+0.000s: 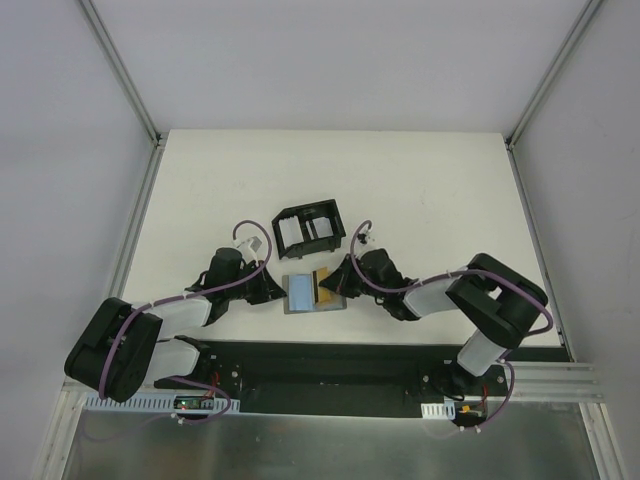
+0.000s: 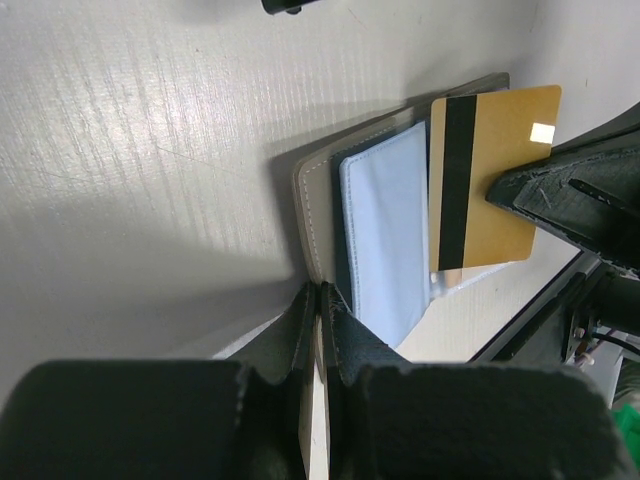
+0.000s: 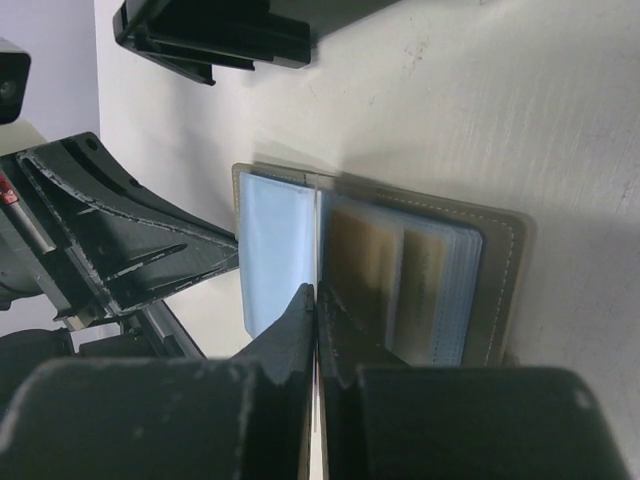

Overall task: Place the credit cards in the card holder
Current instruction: Insert the credit card into the card holder.

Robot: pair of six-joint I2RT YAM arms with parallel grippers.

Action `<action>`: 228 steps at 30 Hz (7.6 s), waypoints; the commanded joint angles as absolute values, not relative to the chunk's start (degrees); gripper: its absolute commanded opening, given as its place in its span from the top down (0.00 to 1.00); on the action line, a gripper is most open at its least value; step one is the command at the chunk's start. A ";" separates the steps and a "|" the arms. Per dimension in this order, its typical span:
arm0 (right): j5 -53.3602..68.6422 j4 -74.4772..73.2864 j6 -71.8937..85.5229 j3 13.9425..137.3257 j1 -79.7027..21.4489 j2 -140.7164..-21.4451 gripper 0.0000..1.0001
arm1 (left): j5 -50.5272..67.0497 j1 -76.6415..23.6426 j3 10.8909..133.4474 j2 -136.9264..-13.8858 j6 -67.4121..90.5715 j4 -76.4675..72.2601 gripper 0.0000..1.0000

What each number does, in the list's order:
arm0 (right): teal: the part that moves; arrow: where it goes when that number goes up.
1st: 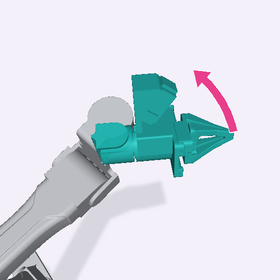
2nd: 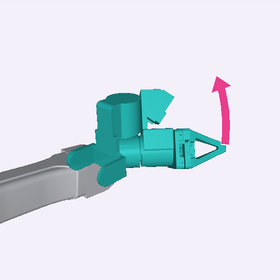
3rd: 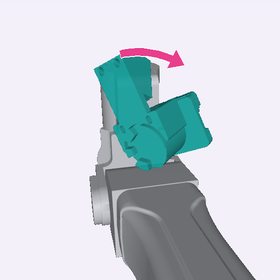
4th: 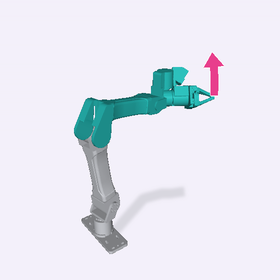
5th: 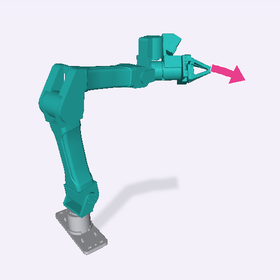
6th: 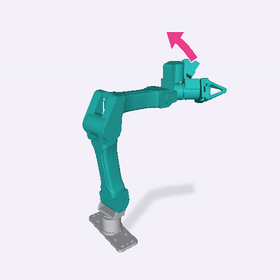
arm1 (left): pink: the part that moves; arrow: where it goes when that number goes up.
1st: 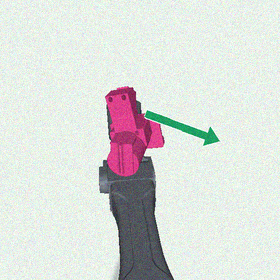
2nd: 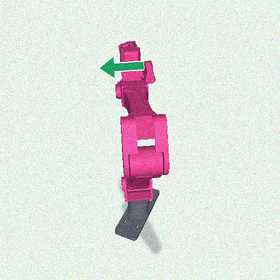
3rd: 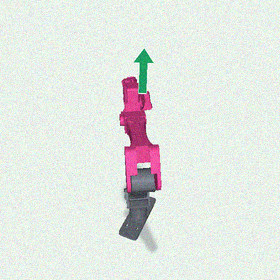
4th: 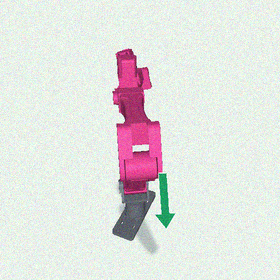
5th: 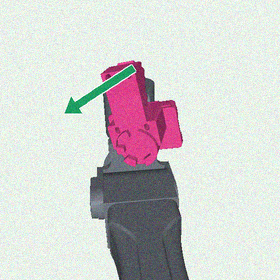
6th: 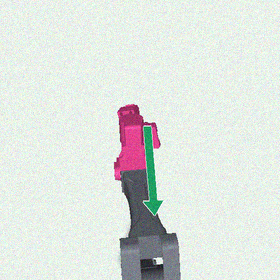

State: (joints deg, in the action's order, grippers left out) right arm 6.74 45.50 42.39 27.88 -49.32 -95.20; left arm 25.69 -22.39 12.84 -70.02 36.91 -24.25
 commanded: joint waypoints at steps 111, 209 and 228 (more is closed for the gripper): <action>1.93 26.37 36.03 32.70 -53.09 -91.58 0.62 | 24.08 -21.97 8.61 -67.76 38.85 -25.93 1.00; 15.20 26.36 32.69 41.75 -47.37 -92.72 0.99 | 18.28 -23.12 9.58 -68.03 38.23 -23.20 1.00; 17.75 34.97 38.14 38.77 -46.41 -100.98 0.99 | 18.46 -23.12 10.02 -68.64 38.23 -22.76 1.00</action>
